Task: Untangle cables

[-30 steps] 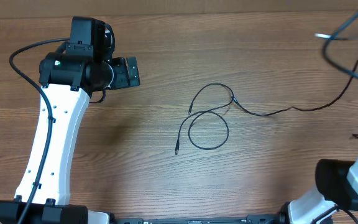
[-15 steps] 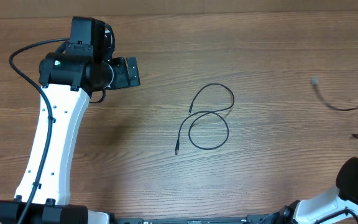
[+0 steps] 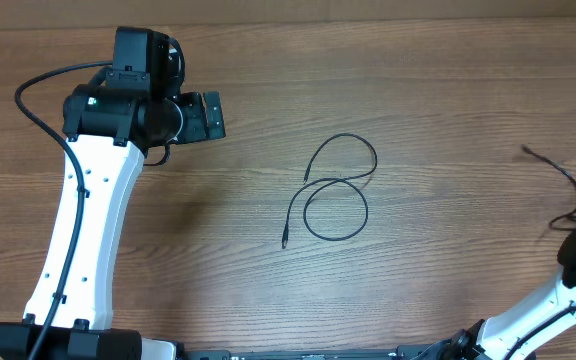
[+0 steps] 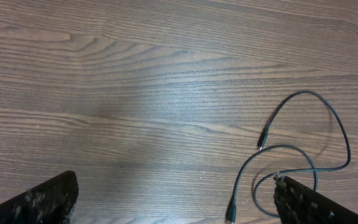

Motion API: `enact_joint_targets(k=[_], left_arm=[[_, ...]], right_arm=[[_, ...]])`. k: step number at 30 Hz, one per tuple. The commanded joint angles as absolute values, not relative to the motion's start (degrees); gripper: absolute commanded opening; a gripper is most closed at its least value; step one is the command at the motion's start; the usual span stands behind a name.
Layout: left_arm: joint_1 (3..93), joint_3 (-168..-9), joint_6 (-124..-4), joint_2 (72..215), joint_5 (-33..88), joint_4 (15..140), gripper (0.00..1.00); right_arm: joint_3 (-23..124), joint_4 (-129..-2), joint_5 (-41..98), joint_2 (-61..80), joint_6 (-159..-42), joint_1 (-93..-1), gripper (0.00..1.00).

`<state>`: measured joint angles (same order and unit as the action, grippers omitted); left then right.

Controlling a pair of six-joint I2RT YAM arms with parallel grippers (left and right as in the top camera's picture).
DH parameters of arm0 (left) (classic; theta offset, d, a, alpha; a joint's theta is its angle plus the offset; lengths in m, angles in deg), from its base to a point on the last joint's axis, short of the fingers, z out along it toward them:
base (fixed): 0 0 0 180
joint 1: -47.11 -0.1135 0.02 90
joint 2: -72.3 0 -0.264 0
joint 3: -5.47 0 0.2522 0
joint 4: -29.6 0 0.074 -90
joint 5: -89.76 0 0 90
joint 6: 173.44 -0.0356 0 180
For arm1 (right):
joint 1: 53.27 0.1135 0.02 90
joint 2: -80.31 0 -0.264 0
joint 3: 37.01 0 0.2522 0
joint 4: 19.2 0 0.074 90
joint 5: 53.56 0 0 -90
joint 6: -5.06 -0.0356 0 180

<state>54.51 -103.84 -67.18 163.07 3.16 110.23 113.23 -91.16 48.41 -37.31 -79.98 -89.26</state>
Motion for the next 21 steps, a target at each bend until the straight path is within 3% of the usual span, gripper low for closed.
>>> enact_joint_targets(k=[1,7,11,13,15,16,21], left_arm=[[54.22,-103.69,-68.23,163.35,3.37,110.21,1.0],[54.22,-103.69,-68.23,163.35,3.37,110.21,1.0],[54.22,-103.69,-68.23,163.35,3.37,110.21,1.0],[54.22,-103.69,-68.23,163.35,3.37,110.21,1.0],[54.22,-103.69,-68.23,163.35,3.37,110.21,1.0],[54.22,-103.69,-68.23,163.35,3.37,110.21,1.0],[54.22,-103.69,-68.23,163.35,3.37,110.21,1.0]], right_arm=[[108.12,-90.44,48.36,-37.49,-82.35,-90.35,0.04],[97.39,-88.69,48.32,-37.71,-93.36,-93.65,0.04],[92.8,-89.1,48.23,-37.71,-97.14,-95.6,0.18],[91.92,-89.72,47.1,-37.71,-97.38,-96.08,0.32],[91.66,-90.87,43.49,-37.71,-97.36,-96.39,0.84],[91.66,-91.4,41.96,-37.71,-97.36,-96.39,0.99],[91.66,-95.2,33.74,-37.68,-96.88,-96.36,1.0]])
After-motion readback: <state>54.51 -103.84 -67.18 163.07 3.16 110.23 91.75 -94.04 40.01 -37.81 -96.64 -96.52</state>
